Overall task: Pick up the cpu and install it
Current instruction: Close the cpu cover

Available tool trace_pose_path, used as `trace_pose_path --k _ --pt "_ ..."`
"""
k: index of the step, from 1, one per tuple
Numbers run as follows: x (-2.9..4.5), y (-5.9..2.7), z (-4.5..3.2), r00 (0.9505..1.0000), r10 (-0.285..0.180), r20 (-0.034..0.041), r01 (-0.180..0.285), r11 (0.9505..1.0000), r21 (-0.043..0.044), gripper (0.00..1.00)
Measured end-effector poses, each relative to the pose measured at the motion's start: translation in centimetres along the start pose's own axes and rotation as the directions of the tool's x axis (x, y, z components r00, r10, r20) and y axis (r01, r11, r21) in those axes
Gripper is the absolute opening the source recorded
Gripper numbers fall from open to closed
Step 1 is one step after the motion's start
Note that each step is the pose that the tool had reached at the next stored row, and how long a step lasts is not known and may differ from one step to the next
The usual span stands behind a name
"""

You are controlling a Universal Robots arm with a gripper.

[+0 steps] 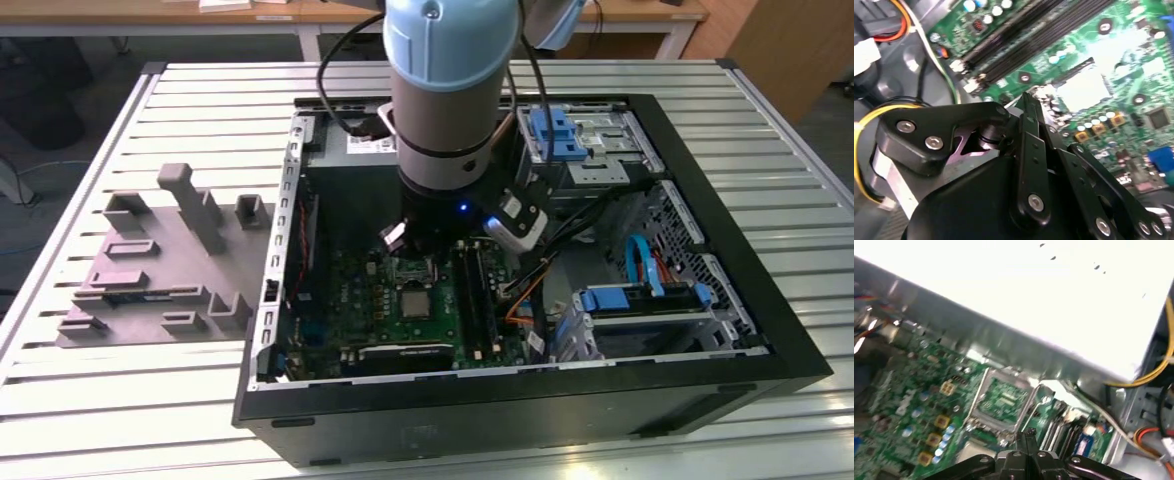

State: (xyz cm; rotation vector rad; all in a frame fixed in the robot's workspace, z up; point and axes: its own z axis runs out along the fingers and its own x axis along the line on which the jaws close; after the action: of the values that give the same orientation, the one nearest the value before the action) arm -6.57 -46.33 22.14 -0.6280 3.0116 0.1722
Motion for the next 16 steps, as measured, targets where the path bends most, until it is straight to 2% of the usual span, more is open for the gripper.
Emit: trace_pose_path --k 3,16 --pt "-0.34 0.42 0.16 1.0000 0.000 0.0001 0.000 1.0000 -0.0001 0.11" --pt "-0.35 0.44 0.16 1.0000 0.000 0.0002 0.000 1.0000 -0.0004 0.11"
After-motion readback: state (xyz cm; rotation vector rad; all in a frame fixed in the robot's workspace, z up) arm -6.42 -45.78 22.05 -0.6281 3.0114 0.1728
